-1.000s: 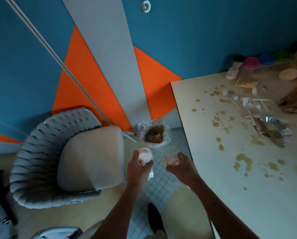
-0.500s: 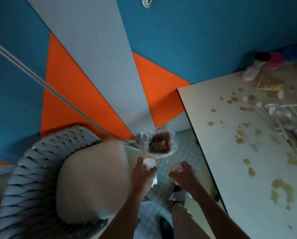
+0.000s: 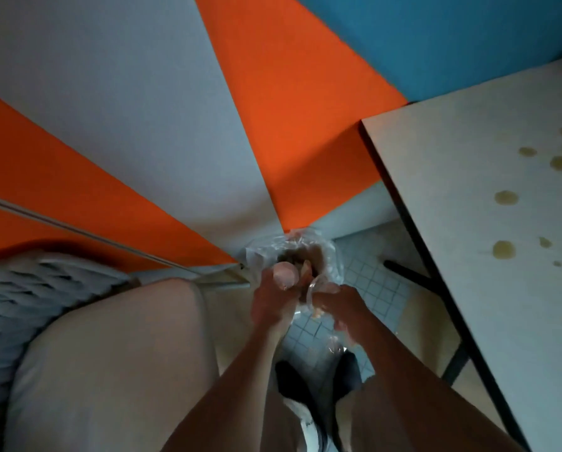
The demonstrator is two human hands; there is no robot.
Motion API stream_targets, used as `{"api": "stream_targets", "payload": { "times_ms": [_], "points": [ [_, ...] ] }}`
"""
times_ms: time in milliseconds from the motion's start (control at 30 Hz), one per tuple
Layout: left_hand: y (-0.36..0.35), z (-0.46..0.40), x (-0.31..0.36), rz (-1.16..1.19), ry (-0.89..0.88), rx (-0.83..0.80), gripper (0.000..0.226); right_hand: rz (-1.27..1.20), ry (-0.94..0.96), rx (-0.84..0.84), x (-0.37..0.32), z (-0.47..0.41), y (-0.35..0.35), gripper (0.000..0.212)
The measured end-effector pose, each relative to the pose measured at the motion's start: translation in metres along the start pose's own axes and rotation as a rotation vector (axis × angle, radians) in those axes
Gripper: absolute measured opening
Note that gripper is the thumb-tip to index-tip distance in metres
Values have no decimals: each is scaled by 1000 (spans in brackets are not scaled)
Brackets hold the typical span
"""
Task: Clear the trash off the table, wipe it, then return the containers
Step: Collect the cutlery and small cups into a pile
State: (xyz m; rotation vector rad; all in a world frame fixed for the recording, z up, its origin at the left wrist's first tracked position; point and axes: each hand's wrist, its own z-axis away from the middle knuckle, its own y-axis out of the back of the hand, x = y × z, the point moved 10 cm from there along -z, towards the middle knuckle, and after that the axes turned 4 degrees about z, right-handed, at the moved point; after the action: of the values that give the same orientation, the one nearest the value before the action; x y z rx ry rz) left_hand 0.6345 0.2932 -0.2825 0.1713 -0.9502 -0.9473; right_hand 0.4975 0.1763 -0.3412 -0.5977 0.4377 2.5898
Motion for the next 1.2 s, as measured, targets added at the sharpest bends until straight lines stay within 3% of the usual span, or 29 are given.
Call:
{"api": "stream_targets", "payload": {
  "times_ms": [100,233,300,367,433,500,633,767,900,1067,1200],
  "points": [
    [-33,-69,-29,-99,13,-43,58,11,-127,-58,12,-73,-22,29],
    [-84,-172,-87,-120,92,-89,75,-120,-82,-18,16,-185,-51,11],
    [-114,-222,-117,-130,101,-87,73,-207,-9,21,21,-244,-67,13],
    [-131,-255,-136,-168,88,-67,56,-111,39,37,22,-281,-79,14],
    [-160,-292,-171,-33,118,-61,40,-44,68,54,32,-331,-95,30],
    [-190,-331,-205,96,135,-32,48,26,64,38,50,-383,-115,27],
    [-242,-383,-240,57,118,-88,64,90,52,113,86,-469,-129,42],
    [-246,-382,-222,50,84,-176,55,35,5,33,73,-453,-129,40],
    [-214,-350,-194,-44,-11,-139,78,12,-67,-43,67,-397,-121,39],
    [-144,-274,-131,-124,-121,-83,59,-150,62,159,28,-306,-75,50],
    [-91,-202,-87,-159,-144,-93,45,-81,161,239,-11,-211,-50,51]
  ]
}}
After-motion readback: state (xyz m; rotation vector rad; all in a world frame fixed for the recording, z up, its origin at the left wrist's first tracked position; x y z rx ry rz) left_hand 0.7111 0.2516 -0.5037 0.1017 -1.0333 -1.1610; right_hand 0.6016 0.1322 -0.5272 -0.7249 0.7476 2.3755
